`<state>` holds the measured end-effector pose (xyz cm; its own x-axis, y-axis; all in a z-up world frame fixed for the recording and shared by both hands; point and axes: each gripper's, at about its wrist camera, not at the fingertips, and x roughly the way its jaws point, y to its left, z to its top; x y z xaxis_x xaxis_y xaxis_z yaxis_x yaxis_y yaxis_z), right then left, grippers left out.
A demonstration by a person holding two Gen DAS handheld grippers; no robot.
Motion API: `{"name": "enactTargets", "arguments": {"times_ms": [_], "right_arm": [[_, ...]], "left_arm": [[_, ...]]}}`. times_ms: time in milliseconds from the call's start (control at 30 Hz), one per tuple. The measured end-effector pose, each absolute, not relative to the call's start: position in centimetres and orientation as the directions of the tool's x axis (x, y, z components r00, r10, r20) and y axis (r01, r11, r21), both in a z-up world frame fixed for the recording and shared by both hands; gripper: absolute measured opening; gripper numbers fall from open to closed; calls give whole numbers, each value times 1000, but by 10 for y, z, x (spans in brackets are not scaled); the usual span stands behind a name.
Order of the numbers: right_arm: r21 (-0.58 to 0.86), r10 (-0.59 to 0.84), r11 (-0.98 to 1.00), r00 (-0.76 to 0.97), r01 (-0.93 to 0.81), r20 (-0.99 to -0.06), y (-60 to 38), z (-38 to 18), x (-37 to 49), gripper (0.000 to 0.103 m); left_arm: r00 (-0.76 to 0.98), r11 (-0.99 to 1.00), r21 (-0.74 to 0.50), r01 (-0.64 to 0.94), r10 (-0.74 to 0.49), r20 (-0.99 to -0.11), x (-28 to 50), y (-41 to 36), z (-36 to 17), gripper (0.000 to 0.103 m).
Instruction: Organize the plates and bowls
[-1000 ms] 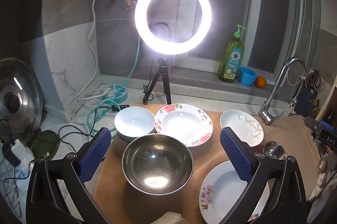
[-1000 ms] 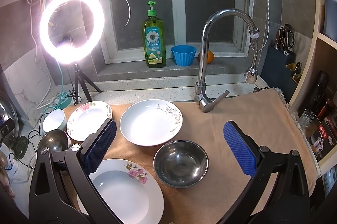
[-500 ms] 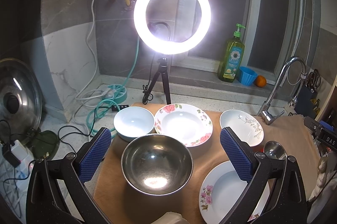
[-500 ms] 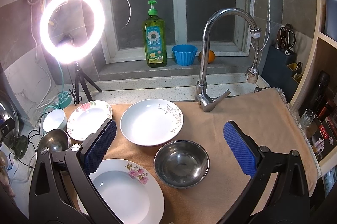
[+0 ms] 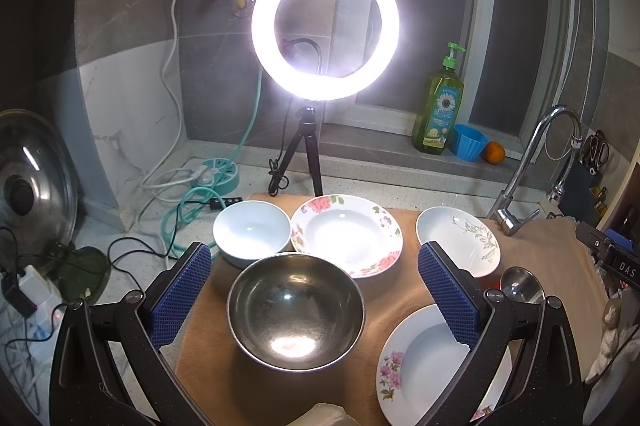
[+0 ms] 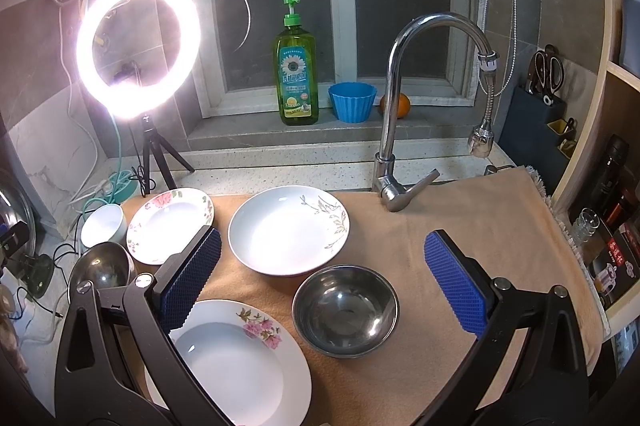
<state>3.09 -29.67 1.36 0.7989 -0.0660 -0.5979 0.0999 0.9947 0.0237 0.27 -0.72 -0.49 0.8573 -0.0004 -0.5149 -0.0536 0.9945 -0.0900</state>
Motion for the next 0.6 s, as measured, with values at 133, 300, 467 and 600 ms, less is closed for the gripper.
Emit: {"name": "enactTargets", "arguments": {"times_ms": [133,300,467,600], "right_arm": [[26,-55,996,792,89,-608,-296,8,30,103],[31,-31,997,780,64,-625,-297,1,25,103],[36,-18,998,763,55,-646,-301,-1,19,103],[48,-1,998,743,45,-669,-304,-7,14,103]], "left_arm": [[856,996,-81,-43,-5,-517,4,-7,-9,102],[855,997,-77,-27,-17,-518,2,-9,-17,102],[828,1000,-10,-3,-3,-560,1,-12,-25,102],[813,1000,10,6,1,-582,-1,-12,-32,101]]}}
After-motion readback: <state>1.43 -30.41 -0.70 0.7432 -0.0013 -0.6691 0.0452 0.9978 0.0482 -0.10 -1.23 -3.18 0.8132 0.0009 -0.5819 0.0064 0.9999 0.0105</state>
